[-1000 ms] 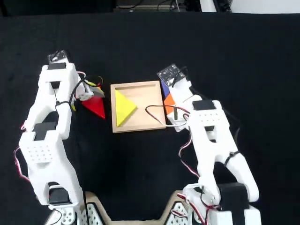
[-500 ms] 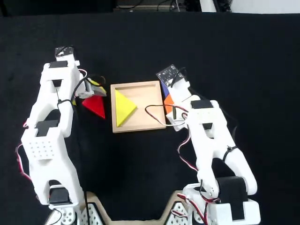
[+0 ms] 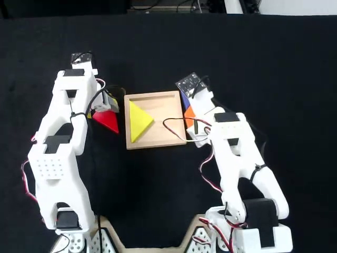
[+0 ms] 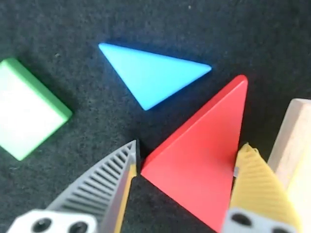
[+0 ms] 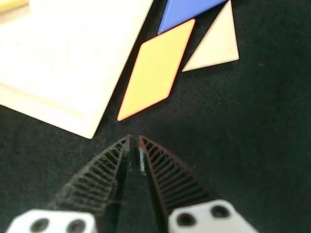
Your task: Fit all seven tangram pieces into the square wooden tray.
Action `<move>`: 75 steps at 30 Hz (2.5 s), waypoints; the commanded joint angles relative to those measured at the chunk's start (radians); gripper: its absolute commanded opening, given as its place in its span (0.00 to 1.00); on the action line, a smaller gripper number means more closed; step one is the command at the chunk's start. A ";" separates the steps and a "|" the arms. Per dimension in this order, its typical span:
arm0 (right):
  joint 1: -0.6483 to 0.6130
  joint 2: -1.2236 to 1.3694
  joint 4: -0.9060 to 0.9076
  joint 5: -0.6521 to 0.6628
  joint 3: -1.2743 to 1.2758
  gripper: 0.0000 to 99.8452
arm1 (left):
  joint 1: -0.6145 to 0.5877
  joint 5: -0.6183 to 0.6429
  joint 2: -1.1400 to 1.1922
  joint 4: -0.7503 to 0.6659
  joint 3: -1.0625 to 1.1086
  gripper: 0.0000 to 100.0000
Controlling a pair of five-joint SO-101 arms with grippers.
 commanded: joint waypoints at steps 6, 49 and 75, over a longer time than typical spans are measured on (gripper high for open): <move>0.015 0.001 -0.015 -0.002 -0.004 0.01 | 0.005 -0.006 -0.008 0.020 -0.002 0.31; 0.015 0.001 -0.015 0.002 0.012 0.01 | 0.018 0.334 0.044 0.192 -0.030 0.38; 0.109 -0.008 -0.061 -0.012 0.004 0.01 | -0.061 0.236 0.009 0.253 -0.074 0.19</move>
